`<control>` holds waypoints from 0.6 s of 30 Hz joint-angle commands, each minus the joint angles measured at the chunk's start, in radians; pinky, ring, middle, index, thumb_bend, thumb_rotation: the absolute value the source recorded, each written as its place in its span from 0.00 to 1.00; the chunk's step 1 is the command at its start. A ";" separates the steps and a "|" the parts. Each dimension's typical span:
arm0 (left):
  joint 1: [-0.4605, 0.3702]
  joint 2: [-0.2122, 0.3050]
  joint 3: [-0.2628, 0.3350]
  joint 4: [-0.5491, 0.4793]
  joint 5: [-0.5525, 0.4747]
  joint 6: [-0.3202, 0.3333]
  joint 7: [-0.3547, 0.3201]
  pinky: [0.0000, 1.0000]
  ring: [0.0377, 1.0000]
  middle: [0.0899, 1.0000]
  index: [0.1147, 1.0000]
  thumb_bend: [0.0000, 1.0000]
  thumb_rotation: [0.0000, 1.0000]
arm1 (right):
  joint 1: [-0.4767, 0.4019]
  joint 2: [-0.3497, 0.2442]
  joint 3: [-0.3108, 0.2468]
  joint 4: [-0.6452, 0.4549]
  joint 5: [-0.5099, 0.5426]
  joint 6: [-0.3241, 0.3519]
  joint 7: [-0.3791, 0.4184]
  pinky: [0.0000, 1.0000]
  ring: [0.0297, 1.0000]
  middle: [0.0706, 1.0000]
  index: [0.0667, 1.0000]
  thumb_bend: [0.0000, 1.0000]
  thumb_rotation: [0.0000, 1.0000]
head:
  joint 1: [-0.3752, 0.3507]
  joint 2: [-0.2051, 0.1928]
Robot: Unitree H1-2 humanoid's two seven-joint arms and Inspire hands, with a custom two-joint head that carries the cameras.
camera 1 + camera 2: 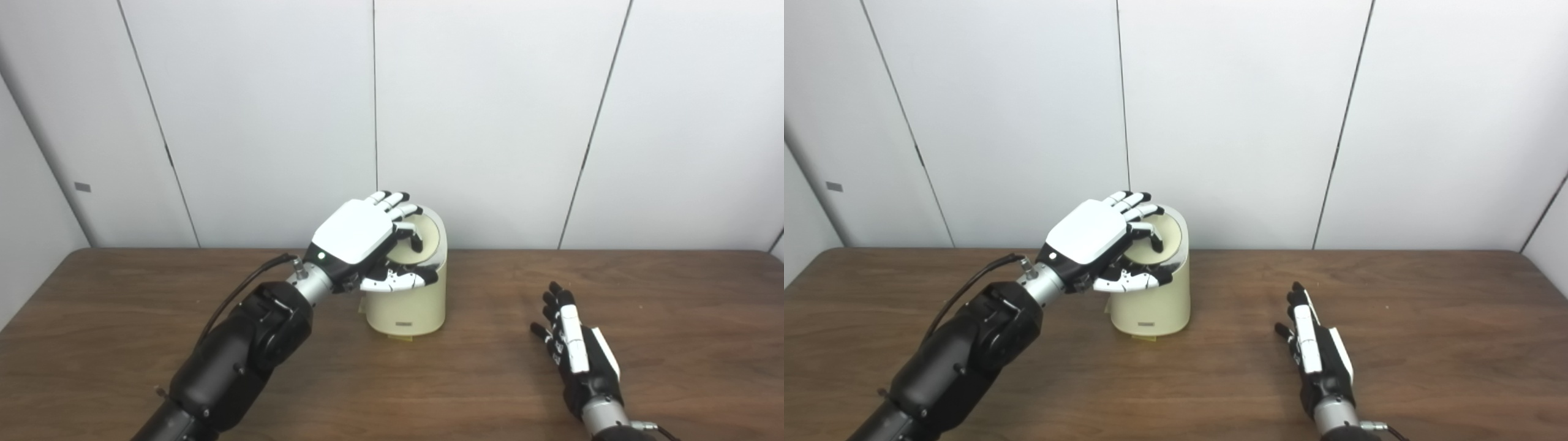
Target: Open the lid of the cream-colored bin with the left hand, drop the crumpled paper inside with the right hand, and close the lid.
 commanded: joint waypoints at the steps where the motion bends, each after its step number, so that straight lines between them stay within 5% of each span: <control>1: -0.019 0.016 0.008 0.012 0.026 0.016 0.012 0.94 0.96 0.90 0.63 0.55 0.98 | -0.020 -0.012 -0.012 -0.031 0.006 0.002 0.004 1.00 1.00 0.99 1.00 0.66 1.00 | 0.001 0.003; 18: 0.003 0.025 -0.051 -0.015 0.120 0.041 -0.061 0.99 0.99 0.93 0.66 0.57 1.00 | -0.025 -0.043 -0.014 -0.108 0.001 0.075 0.016 1.00 1.00 0.98 1.00 0.69 1.00 | -0.001 0.041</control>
